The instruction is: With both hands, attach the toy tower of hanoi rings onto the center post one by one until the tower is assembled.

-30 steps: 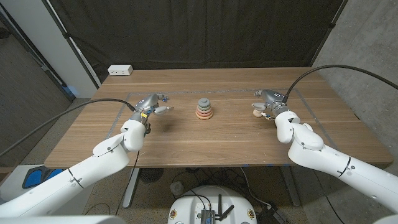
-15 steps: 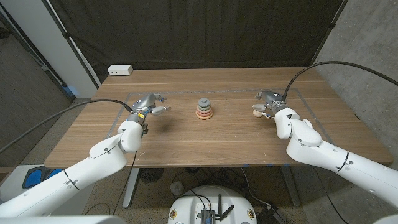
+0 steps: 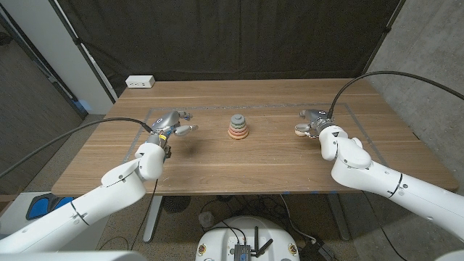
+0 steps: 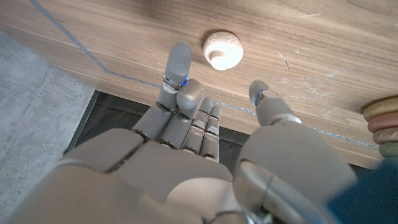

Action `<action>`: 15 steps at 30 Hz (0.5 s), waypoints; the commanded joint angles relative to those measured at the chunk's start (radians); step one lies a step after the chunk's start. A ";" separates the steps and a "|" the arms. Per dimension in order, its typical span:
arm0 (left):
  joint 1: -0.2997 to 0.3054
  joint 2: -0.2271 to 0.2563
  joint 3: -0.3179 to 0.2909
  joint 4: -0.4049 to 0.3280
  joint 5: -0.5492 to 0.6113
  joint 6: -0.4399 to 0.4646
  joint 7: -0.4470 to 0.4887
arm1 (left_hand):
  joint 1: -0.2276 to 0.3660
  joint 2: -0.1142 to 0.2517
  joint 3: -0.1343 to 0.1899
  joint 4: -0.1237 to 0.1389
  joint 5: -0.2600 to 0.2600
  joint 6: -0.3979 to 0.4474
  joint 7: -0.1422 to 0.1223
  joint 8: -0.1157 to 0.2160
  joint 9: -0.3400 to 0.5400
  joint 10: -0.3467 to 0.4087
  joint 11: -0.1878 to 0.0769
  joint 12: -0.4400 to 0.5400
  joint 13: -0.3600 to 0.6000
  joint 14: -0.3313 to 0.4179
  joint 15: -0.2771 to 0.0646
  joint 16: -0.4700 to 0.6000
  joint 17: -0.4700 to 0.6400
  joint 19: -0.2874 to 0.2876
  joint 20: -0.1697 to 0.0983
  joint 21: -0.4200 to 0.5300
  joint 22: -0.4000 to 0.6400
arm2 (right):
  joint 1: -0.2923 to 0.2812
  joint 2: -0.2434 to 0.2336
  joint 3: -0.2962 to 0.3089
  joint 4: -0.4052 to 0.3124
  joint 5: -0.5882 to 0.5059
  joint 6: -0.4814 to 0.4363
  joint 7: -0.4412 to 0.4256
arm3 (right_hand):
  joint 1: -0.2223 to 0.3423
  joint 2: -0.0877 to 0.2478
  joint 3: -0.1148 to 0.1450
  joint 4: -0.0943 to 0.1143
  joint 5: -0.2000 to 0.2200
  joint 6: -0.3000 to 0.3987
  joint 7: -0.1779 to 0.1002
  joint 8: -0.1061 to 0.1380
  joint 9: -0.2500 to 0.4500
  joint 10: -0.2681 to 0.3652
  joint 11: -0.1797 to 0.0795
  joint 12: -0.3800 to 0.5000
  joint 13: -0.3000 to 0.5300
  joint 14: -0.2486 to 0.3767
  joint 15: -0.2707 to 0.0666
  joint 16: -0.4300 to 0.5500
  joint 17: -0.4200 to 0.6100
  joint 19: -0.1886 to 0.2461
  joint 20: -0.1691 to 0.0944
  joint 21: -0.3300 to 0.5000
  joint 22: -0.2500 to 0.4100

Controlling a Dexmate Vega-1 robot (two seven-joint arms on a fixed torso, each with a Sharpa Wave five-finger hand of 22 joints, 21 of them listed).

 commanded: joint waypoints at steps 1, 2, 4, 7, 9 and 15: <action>0.026 0.005 -0.012 -0.010 -0.023 -0.013 0.022 | -0.006 0.004 0.007 0.003 0.006 0.009 -0.004 0.002 -0.001 0.012 0.002 0.007 0.002 0.002 -0.069 0.004 0.002 0.009 -0.143 0.006 0.004 | 0.045 0.017 -0.051 0.027 0.007 -0.035 0.023 | 0.000 -0.007 0.000 0.000 -0.006 -0.001 0.001 0.002 -0.001 -0.004 0.005 0.004 0.002 -0.007 -0.092 -0.001 0.002 -0.008 -0.090 -0.003 0.002; 0.026 0.008 -0.011 -0.010 -0.022 -0.013 0.020 | -0.006 0.004 0.007 0.003 0.006 0.010 -0.004 0.003 -0.001 0.013 0.001 0.007 0.003 0.002 -0.069 0.004 0.002 0.009 -0.143 0.006 0.004 | 0.049 0.018 -0.055 0.030 0.007 -0.039 0.025 | 0.001 -0.007 0.000 0.000 -0.007 0.000 0.001 0.003 -0.001 -0.004 0.005 0.005 0.002 -0.007 -0.092 -0.001 0.002 -0.008 -0.090 -0.003 0.001; 0.029 0.011 -0.011 -0.013 -0.019 -0.012 0.023 | -0.006 0.005 0.007 0.003 0.006 0.011 -0.004 0.003 -0.001 0.013 0.002 0.007 0.003 0.002 -0.070 0.004 0.002 0.008 -0.143 0.004 0.002 | 0.060 0.019 -0.065 0.037 0.006 -0.044 0.033 | 0.001 -0.007 0.000 0.000 -0.007 -0.001 0.001 0.003 -0.001 -0.005 0.004 0.005 0.002 -0.008 -0.092 0.000 0.002 -0.007 -0.090 -0.003 0.002; 0.037 0.015 -0.019 -0.019 -0.023 -0.013 0.025 | -0.007 0.005 0.008 0.003 0.006 0.012 -0.004 0.003 -0.001 0.014 0.002 0.007 0.004 0.003 -0.070 0.005 0.003 0.010 -0.143 0.006 0.004 | 0.072 0.020 -0.079 0.045 0.000 -0.057 0.041 | 0.002 -0.007 0.001 0.001 -0.008 0.000 0.001 0.005 -0.001 -0.004 0.005 0.006 0.001 -0.008 -0.092 0.000 0.001 -0.008 -0.090 -0.003 0.001; 0.042 0.015 -0.025 -0.020 -0.027 -0.014 0.027 | -0.008 0.006 0.009 0.002 0.006 0.013 -0.004 0.002 -0.001 0.014 0.002 0.007 0.004 0.003 -0.070 0.005 0.003 0.010 -0.143 0.006 0.005 | 0.074 0.021 -0.079 0.049 0.007 -0.060 0.041 | 0.002 -0.007 0.001 0.001 -0.009 0.003 0.000 0.007 -0.002 -0.004 0.008 0.007 0.001 -0.009 -0.092 0.000 0.001 -0.007 -0.090 -0.002 0.003; 0.049 0.015 -0.029 -0.019 -0.032 -0.014 0.031 | -0.009 0.007 0.011 0.002 0.006 0.013 -0.003 0.001 -0.001 0.014 0.001 0.007 0.006 0.003 -0.069 0.005 0.004 0.010 -0.143 0.005 0.003 | 0.098 0.021 -0.110 0.064 -0.003 -0.075 0.056 | 0.002 -0.006 0.000 0.003 -0.011 0.002 0.002 0.009 -0.002 -0.002 0.010 0.009 -0.001 -0.011 -0.092 0.000 0.001 -0.008 -0.090 -0.003 0.001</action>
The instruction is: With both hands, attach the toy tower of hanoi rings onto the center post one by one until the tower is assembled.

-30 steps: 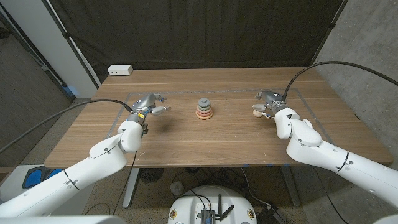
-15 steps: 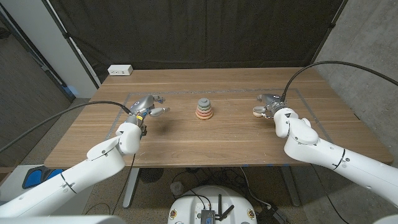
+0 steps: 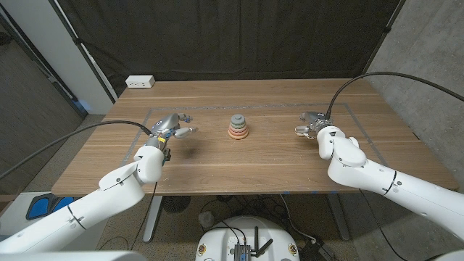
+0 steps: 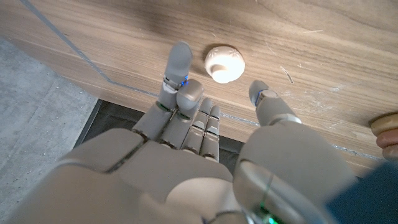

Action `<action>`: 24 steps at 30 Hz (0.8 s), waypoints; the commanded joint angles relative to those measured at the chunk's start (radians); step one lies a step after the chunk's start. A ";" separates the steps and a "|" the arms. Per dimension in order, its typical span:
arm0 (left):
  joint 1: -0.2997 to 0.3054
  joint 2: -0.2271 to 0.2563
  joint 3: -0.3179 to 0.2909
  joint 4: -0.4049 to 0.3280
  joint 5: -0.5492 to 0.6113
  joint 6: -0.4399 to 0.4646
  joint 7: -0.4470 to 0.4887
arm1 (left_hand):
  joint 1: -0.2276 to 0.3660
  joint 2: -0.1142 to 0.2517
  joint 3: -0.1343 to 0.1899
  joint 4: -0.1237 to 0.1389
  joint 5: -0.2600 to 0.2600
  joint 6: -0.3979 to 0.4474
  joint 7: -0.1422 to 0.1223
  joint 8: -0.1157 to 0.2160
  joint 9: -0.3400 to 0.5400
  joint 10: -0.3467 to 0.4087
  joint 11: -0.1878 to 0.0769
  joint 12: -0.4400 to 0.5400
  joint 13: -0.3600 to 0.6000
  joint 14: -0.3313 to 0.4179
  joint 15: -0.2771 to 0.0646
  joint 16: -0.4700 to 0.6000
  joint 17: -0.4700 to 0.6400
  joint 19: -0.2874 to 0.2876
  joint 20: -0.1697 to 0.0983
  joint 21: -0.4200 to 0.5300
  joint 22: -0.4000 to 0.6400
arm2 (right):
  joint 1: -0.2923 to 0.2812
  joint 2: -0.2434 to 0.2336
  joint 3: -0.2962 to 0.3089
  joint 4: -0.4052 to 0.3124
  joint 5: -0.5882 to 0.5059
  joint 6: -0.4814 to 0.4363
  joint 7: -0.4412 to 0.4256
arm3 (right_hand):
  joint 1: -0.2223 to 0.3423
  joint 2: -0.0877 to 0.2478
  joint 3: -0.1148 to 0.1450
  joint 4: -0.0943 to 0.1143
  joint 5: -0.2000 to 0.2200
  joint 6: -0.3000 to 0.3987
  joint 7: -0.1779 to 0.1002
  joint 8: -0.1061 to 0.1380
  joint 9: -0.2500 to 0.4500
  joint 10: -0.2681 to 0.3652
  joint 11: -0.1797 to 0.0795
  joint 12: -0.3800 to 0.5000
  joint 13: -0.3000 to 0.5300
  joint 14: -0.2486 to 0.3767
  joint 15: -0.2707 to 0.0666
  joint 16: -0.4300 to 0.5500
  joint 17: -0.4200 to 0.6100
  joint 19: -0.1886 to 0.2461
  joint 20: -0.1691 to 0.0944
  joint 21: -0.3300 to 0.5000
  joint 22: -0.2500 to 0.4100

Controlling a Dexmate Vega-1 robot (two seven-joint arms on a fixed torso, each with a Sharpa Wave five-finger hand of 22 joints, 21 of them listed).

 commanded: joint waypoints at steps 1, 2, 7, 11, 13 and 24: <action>0.019 0.006 -0.013 -0.006 -0.012 -0.003 0.006 | -0.006 0.003 0.007 -0.002 0.006 0.008 0.002 0.001 -0.001 0.010 -0.003 0.007 0.004 0.004 -0.069 0.005 0.002 0.012 -0.143 0.007 0.005 | 0.045 0.007 -0.049 0.031 -0.006 -0.034 0.027 | 0.002 -0.006 0.000 0.003 -0.001 0.002 0.002 0.009 0.002 0.003 0.005 0.005 -0.001 -0.004 -0.092 0.000 0.001 -0.008 -0.089 -0.003 0.001; 0.019 0.007 -0.012 -0.006 -0.012 -0.002 0.005 | -0.006 0.003 0.008 -0.002 0.006 0.009 0.002 0.001 -0.001 0.010 -0.005 0.007 0.004 0.004 -0.070 0.006 0.002 0.010 -0.143 0.006 0.005 | 0.049 0.008 -0.055 0.034 -0.008 -0.036 0.029 | 0.002 -0.005 0.000 0.004 -0.001 0.002 0.002 0.009 0.002 0.003 0.005 0.005 -0.001 -0.005 -0.092 0.000 0.001 -0.008 -0.089 -0.003 0.001; 0.021 0.008 -0.011 -0.006 -0.013 0.001 0.004 | -0.008 0.005 0.010 -0.002 0.006 0.011 0.002 0.001 -0.001 0.012 -0.005 0.008 0.005 0.002 -0.070 0.004 0.000 0.011 -0.143 0.005 0.004 | 0.061 0.009 -0.065 0.045 -0.002 -0.035 0.035 | 0.001 -0.005 -0.001 0.005 -0.003 0.000 0.002 0.009 0.002 0.005 0.010 0.006 -0.002 -0.005 -0.092 0.000 0.001 -0.009 -0.089 -0.003 0.000; 0.024 0.008 -0.013 -0.009 -0.013 0.003 0.007 | -0.010 0.007 0.011 -0.002 0.006 0.016 0.002 0.001 -0.001 0.018 -0.004 0.009 0.005 0.005 -0.070 0.006 0.002 0.011 -0.143 0.006 0.005 | 0.065 0.010 -0.069 0.057 0.005 -0.031 0.034 | -0.001 -0.004 -0.001 0.007 -0.004 0.000 0.002 0.011 0.001 0.005 0.015 0.007 -0.003 -0.006 -0.092 0.000 0.000 -0.009 -0.089 -0.003 0.000; 0.026 0.008 -0.014 -0.013 -0.013 0.007 0.008 | -0.011 0.008 0.012 -0.002 0.006 0.018 0.003 0.002 -0.002 0.019 -0.004 0.009 0.005 0.005 -0.070 0.005 0.002 0.013 -0.143 0.007 0.007 | 0.068 0.011 -0.070 0.063 0.009 -0.028 0.032 | -0.001 -0.003 -0.001 0.007 -0.004 0.000 0.002 0.011 0.001 0.004 0.017 0.007 -0.003 -0.006 -0.092 0.000 0.000 -0.009 -0.089 -0.003 0.000; 0.040 0.012 -0.024 -0.025 -0.024 0.017 0.010 | -0.016 0.013 0.017 -0.001 0.006 0.023 0.003 0.001 -0.002 0.023 -0.004 0.008 0.005 0.006 -0.069 0.005 0.003 0.013 -0.143 0.006 0.007 | 0.090 0.027 -0.096 0.098 0.015 -0.027 0.039 | -0.002 0.000 -0.002 0.009 -0.006 -0.006 0.002 0.012 -0.001 0.006 0.019 0.009 -0.005 -0.007 -0.092 0.000 0.000 -0.005 -0.089 0.001 0.004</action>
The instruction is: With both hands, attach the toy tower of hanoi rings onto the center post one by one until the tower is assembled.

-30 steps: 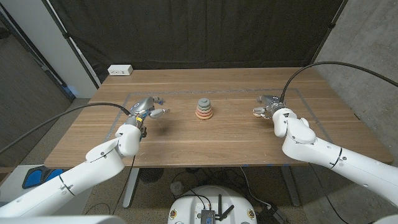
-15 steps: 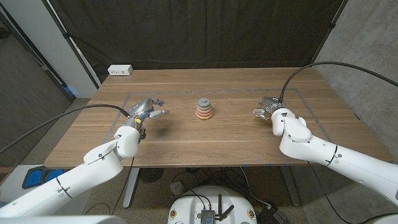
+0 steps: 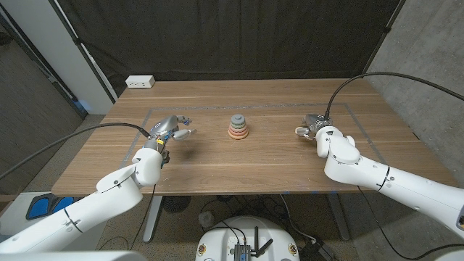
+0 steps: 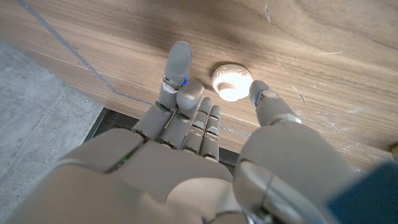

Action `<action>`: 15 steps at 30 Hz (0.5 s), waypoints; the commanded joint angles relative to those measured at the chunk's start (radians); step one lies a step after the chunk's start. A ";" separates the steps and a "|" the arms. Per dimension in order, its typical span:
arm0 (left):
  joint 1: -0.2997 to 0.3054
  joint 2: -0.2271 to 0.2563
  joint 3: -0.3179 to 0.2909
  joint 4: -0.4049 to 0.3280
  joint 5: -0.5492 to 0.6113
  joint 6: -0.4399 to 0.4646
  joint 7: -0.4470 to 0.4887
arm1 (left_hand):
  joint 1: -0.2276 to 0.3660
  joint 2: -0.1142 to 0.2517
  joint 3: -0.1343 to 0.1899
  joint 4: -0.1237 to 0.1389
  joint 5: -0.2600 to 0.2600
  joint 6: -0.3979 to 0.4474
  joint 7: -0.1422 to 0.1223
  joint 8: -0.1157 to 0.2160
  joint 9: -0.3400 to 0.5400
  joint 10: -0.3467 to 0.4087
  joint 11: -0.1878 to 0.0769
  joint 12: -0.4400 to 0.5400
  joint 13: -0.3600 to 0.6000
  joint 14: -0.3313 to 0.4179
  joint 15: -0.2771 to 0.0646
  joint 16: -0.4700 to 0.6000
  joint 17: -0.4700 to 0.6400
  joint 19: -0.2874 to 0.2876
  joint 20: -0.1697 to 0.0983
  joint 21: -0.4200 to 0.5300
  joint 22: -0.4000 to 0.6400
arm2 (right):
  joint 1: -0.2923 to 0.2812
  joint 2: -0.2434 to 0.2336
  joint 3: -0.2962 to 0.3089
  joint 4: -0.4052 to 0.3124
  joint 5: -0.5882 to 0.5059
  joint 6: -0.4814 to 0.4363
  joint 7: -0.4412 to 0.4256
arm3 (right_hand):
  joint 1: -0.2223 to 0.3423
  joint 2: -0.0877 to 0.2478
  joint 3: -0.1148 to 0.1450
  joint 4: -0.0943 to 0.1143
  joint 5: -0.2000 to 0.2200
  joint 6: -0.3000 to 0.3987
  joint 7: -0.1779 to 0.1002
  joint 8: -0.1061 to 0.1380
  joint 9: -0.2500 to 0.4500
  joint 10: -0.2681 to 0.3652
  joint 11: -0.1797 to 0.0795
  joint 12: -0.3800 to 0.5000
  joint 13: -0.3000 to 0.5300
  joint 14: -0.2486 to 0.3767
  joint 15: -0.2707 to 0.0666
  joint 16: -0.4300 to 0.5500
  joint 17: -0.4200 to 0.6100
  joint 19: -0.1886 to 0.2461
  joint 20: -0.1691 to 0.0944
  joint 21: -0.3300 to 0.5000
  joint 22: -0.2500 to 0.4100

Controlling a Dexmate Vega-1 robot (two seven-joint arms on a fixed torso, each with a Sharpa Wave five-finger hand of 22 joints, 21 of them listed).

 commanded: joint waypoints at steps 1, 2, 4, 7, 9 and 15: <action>0.016 0.005 -0.010 -0.014 -0.009 0.014 0.004 | -0.007 0.004 0.007 0.000 0.006 0.009 0.000 0.001 0.003 0.007 0.001 0.002 0.003 0.006 -0.069 0.005 0.003 0.013 -0.143 0.006 0.002 | 0.024 0.013 -0.029 0.036 0.009 0.002 0.006 | -0.002 0.000 0.001 0.006 -0.003 -0.008 0.002 0.005 -0.001 0.001 0.004 0.005 -0.001 -0.006 -0.094 0.000 0.000 0.001 -0.095 0.001 0.003; 0.017 0.005 -0.012 -0.015 -0.010 0.015 0.005 | -0.007 0.005 0.008 0.000 0.006 0.010 0.000 0.001 0.004 0.007 0.001 0.002 0.003 0.007 -0.070 0.006 0.003 0.015 -0.143 0.007 0.004 | 0.024 0.014 -0.031 0.038 0.008 0.003 0.004 | -0.002 0.001 0.001 0.006 -0.003 -0.008 0.002 0.005 -0.001 0.002 0.005 0.006 -0.001 -0.006 -0.094 0.000 0.000 0.000 -0.095 0.000 0.003; 0.021 0.006 -0.015 -0.017 -0.014 0.014 0.005 | -0.008 0.005 0.009 0.000 0.006 0.011 0.002 0.001 0.004 0.008 0.002 0.001 0.003 0.007 -0.069 0.006 0.003 0.015 -0.143 0.007 0.004 | 0.026 0.016 -0.034 0.042 0.009 0.000 0.004 | -0.002 0.001 0.001 0.006 -0.003 -0.007 0.002 0.006 -0.001 0.003 0.003 0.006 -0.002 -0.006 -0.094 0.001 0.000 0.000 -0.095 0.000 0.002; 0.023 0.008 -0.016 -0.020 -0.014 0.017 0.007 | -0.008 0.008 0.010 0.000 0.006 0.014 0.002 0.002 0.004 0.012 0.004 0.002 0.003 0.007 -0.069 0.005 0.003 0.013 -0.143 0.005 0.002 | 0.028 0.018 -0.039 0.046 0.008 -0.001 0.002 | -0.001 0.002 0.001 0.006 -0.004 -0.008 0.002 0.006 -0.002 0.002 0.004 0.006 -0.002 -0.006 -0.094 0.001 0.000 0.000 -0.095 -0.001 0.001; 0.024 0.011 -0.017 -0.023 -0.015 0.018 0.004 | -0.008 0.009 0.011 0.000 0.006 0.015 0.002 0.002 0.004 0.013 0.002 0.003 0.003 0.007 -0.069 0.005 0.004 0.013 -0.143 0.006 0.003 | 0.028 0.022 -0.042 0.050 0.008 -0.002 -0.001 | -0.001 0.003 0.001 0.006 -0.004 -0.008 0.001 0.007 -0.002 0.002 0.005 0.006 -0.002 -0.005 -0.094 0.001 0.000 0.000 -0.095 -0.001 0.000; 0.025 0.017 -0.015 -0.029 -0.008 0.025 0.005 | 0.002 0.015 0.020 -0.006 0.009 0.016 0.001 0.001 0.004 0.013 0.000 0.003 0.005 0.008 -0.070 0.007 0.006 0.013 -0.145 0.007 0.005 | 0.026 0.024 -0.051 0.054 0.005 -0.006 -0.010 | -0.001 0.005 0.001 0.006 -0.005 -0.009 0.001 0.007 -0.003 0.001 0.004 0.006 -0.003 -0.005 -0.094 0.002 0.000 0.000 -0.095 -0.002 -0.001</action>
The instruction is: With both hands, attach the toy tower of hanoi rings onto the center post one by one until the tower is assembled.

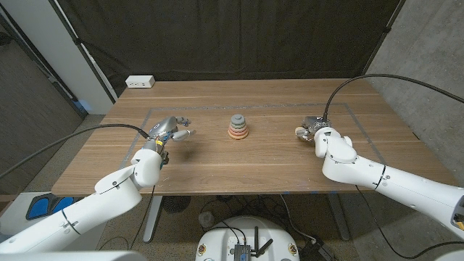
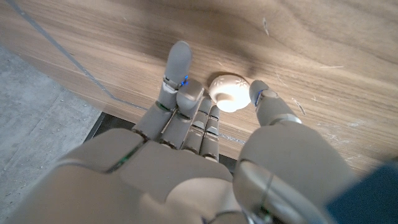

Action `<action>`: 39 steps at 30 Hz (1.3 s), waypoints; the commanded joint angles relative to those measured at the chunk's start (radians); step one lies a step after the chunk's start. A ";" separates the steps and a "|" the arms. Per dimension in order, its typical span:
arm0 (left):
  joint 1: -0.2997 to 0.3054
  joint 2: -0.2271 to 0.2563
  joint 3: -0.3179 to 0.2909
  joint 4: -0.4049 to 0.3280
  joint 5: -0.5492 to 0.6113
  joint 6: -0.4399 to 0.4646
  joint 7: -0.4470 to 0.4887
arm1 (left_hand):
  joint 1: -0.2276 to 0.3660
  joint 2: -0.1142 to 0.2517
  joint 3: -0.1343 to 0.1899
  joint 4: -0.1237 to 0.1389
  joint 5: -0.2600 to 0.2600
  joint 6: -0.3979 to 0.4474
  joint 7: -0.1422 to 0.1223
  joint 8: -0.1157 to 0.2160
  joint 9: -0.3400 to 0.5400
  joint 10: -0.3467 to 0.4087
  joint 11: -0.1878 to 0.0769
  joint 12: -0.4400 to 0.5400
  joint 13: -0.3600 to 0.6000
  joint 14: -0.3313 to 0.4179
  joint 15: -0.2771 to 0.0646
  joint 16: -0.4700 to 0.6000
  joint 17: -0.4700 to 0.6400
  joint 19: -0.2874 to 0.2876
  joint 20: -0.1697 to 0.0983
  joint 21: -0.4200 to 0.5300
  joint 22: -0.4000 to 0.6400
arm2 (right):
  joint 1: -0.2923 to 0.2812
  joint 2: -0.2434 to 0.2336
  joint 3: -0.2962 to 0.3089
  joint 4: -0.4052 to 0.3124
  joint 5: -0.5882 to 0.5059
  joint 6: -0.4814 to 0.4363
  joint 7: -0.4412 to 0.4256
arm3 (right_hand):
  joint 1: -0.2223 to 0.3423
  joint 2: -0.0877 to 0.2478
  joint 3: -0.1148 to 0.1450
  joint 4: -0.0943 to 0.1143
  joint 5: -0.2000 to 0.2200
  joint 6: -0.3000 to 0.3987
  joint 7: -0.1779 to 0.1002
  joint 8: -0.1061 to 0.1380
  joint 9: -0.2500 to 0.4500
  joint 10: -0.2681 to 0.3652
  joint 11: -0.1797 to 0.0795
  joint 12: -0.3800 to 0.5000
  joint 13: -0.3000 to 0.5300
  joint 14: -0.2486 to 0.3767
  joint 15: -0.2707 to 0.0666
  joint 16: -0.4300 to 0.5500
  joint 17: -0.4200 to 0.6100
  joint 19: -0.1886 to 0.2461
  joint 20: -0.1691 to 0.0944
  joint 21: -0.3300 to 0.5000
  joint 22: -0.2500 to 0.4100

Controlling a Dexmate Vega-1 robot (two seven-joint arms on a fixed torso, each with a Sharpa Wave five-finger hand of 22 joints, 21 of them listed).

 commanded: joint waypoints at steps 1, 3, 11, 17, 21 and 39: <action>0.007 0.009 -0.001 -0.012 0.004 0.013 0.003 | 0.009 0.011 0.014 -0.006 0.008 0.012 -0.003 0.001 0.002 0.009 -0.005 0.003 0.003 0.007 -0.070 0.007 0.006 0.007 -0.140 0.006 0.004 | 0.005 0.010 -0.023 0.019 -0.004 -0.011 -0.013 | -0.001 0.005 0.001 0.006 -0.001 -0.004 -0.005 0.007 0.002 0.002 0.004 0.007 0.002 -0.005 -0.094 0.002 0.000 0.000 -0.095 -0.001 -0.001; 0.007 0.010 0.000 -0.012 0.003 0.012 0.001 | 0.012 0.011 0.015 -0.007 0.008 0.013 -0.004 0.001 0.002 0.009 -0.005 0.003 0.003 0.007 -0.070 0.008 0.006 0.007 -0.140 0.007 0.005 | 0.008 0.011 -0.029 0.021 -0.007 -0.015 -0.011 | -0.001 0.005 0.001 0.006 -0.001 -0.005 -0.004 0.007 0.002 0.002 0.005 0.007 0.002 -0.005 -0.094 0.002 0.000 0.000 -0.095 -0.002 -0.001; 0.011 0.009 -0.002 -0.007 -0.002 0.004 0.003 | 0.015 0.010 0.018 -0.009 0.009 0.017 -0.004 0.001 0.003 0.014 -0.008 0.004 0.005 0.007 -0.070 0.008 0.006 0.007 -0.138 0.008 0.006 | 0.015 0.014 -0.045 0.028 -0.011 -0.029 -0.004 | 0.000 0.007 0.001 0.006 -0.002 -0.009 -0.004 0.007 0.001 0.002 0.004 0.008 0.000 -0.005 -0.094 0.003 0.000 -0.001 -0.095 -0.003 -0.002; 0.015 0.010 -0.006 -0.006 -0.007 0.002 0.004 | 0.015 0.010 0.020 -0.008 0.010 0.020 -0.004 0.001 0.003 0.017 -0.007 0.004 0.006 0.006 -0.070 0.008 0.005 0.006 -0.138 0.006 0.004 | 0.018 0.014 -0.052 0.030 -0.008 -0.030 -0.001 | 0.002 0.009 0.001 0.005 -0.003 -0.012 -0.005 0.007 0.000 0.004 0.002 0.009 0.000 -0.004 -0.094 0.003 0.000 0.001 -0.095 -0.001 -0.001; 0.020 0.010 -0.008 -0.007 -0.009 0.004 0.006 | 0.014 0.010 0.021 -0.007 0.010 0.020 -0.004 0.000 0.003 0.017 -0.007 0.003 0.007 0.005 -0.070 0.007 0.004 0.006 -0.137 0.006 0.004 | 0.023 0.015 -0.058 0.036 -0.006 -0.029 0.004 | 0.002 0.010 0.001 0.005 -0.003 -0.014 -0.008 0.007 0.000 0.008 0.002 0.011 -0.001 -0.004 -0.095 0.004 0.000 0.002 -0.095 0.000 0.000; 0.031 0.012 -0.015 -0.016 -0.013 0.012 0.013 | 0.005 0.011 0.027 -0.004 0.009 0.026 -0.005 -0.002 0.004 0.024 -0.008 0.001 0.008 0.006 -0.070 0.009 0.005 0.005 -0.137 0.007 0.005 | -0.008 0.029 -0.037 0.051 0.016 -0.003 -0.064 | 0.024 0.032 -0.003 0.000 -0.011 0.082 -0.042 0.049 -0.006 0.140 -0.045 0.058 0.018 0.070 -0.097 0.026 0.003 0.054 -0.096 0.019 0.004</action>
